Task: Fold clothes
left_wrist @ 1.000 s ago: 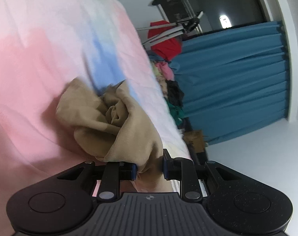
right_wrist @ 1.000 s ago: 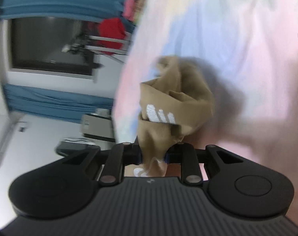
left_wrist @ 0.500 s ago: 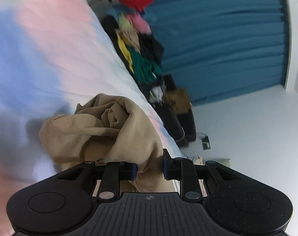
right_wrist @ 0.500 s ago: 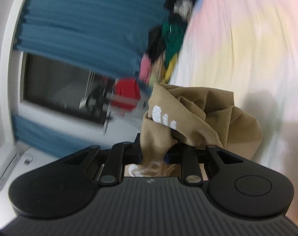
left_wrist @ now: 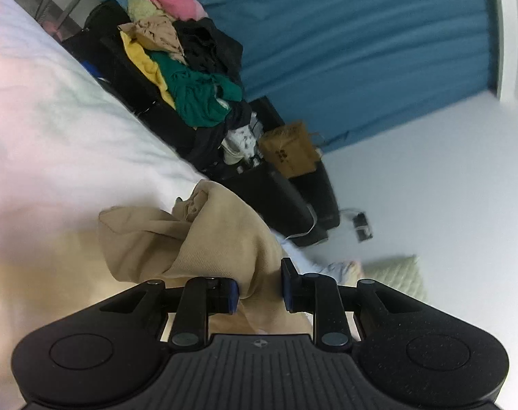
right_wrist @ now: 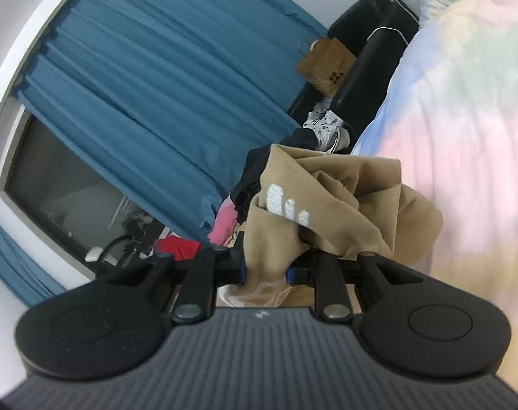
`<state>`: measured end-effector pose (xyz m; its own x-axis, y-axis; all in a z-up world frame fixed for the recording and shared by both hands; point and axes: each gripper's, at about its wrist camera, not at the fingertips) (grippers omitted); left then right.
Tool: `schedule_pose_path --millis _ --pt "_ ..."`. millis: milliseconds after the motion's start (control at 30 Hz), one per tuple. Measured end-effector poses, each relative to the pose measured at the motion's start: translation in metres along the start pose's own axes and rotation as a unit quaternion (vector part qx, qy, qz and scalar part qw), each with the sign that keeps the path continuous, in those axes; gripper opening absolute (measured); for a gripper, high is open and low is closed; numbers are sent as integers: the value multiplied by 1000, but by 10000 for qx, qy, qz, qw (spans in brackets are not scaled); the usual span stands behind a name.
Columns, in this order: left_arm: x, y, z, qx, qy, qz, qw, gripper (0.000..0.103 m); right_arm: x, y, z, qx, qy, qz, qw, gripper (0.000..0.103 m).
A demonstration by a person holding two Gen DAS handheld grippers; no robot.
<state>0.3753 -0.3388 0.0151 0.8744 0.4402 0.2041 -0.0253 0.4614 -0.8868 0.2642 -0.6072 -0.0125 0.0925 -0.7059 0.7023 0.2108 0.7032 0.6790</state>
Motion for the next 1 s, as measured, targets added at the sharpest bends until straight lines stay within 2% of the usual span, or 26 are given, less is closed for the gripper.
schedule_pose_path --millis 100,233,333,400,467,533,633,767,900,1000 --pt "2 37 -3 340 75 -193 9992 26 -44 -22 -6 -18 223 -31 9997 24" --pt "-10 91 8 691 231 -390 9966 26 -112 -45 14 -196 570 -305 9977 24" --pt "-24 130 22 835 337 -450 9949 29 -145 -52 36 -344 731 -302 9963 24" --pt "-35 146 29 934 316 -612 9932 32 -162 -54 47 -512 902 -319 9941 24" --pt "-43 152 30 1077 293 -872 9899 43 -175 -56 54 -659 1115 -342 9910 25" --pt "-47 150 27 1205 371 -1082 9861 54 -187 -57 61 -786 1320 -375 9874 25" --pt "-52 139 27 1385 495 -1427 9788 78 -186 -48 74 -967 1590 -368 9819 28" --pt "-67 103 49 1686 433 -1933 9656 80 -167 -27 98 -1399 1956 -501 9694 29" --pt "-95 52 93 1686 257 -2535 9522 85 -148 9 137 -1560 1975 7 9678 29" --pt "-119 14 133 1648 67 -2997 9397 89 -128 42 172 -1489 1770 486 9717 32"
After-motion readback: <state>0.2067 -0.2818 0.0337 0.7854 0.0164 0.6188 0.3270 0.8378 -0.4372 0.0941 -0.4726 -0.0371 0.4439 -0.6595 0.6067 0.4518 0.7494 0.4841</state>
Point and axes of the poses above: each gripper's, at about its wrist camera, not at the fingertips, and z roughly against the way its jaws point, y to its left, x to its top, and after that the axes turned 12 degrees about z, right-handed
